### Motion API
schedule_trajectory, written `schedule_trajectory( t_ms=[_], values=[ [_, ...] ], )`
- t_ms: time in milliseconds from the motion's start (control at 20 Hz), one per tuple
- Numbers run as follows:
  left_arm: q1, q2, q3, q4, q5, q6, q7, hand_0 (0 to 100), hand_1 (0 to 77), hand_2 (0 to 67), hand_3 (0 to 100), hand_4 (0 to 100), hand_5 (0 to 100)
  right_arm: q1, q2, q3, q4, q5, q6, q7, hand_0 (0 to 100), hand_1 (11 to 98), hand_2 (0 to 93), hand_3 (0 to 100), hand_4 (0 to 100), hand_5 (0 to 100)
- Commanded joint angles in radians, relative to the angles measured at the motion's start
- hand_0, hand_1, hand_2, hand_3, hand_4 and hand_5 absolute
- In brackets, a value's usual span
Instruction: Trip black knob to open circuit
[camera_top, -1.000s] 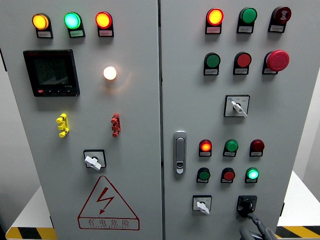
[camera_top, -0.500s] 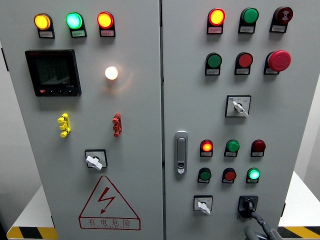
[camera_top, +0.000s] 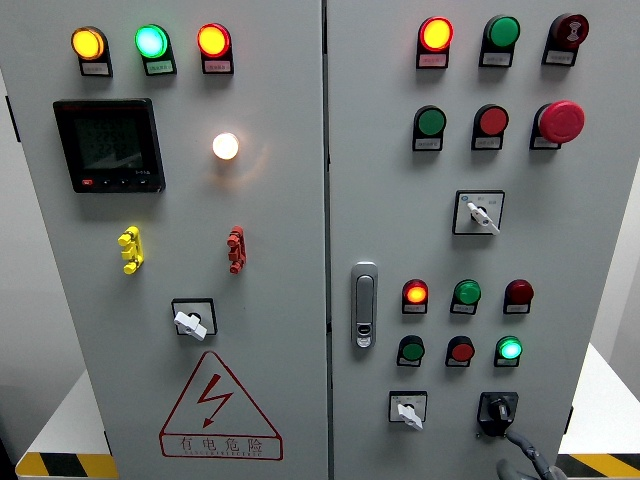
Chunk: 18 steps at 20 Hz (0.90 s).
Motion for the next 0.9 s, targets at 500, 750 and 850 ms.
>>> schedule_trajectory(
  t_ms=[500,750,850],
  values=[
    [-0.001,0.001,0.0,0.0,0.0,0.0,0.0,0,3.0,12.9,21,7,2,-0.063,-0.0017,-0.003,0.084,-0.002,0.001,-0.002,73,48.5,5.6,33,27,53],
    [-0.001,0.001,0.0,0.0,0.0,0.0,0.0,0,3.1,12.9,21,7,2,-0.093,-0.0048,-0.006,0.113,-0.003,0.001,-0.002,75,48.6,6.9,27,22,46],
    [0.001,-0.001,0.0,0.0,0.0,0.0,0.0,0,3.1,12.9,21,7,2,-0.115,-0.0017,-0.011,0.122,-0.003,0.001,0.0,76,48.4,7.1,27,22,44]
  ],
)
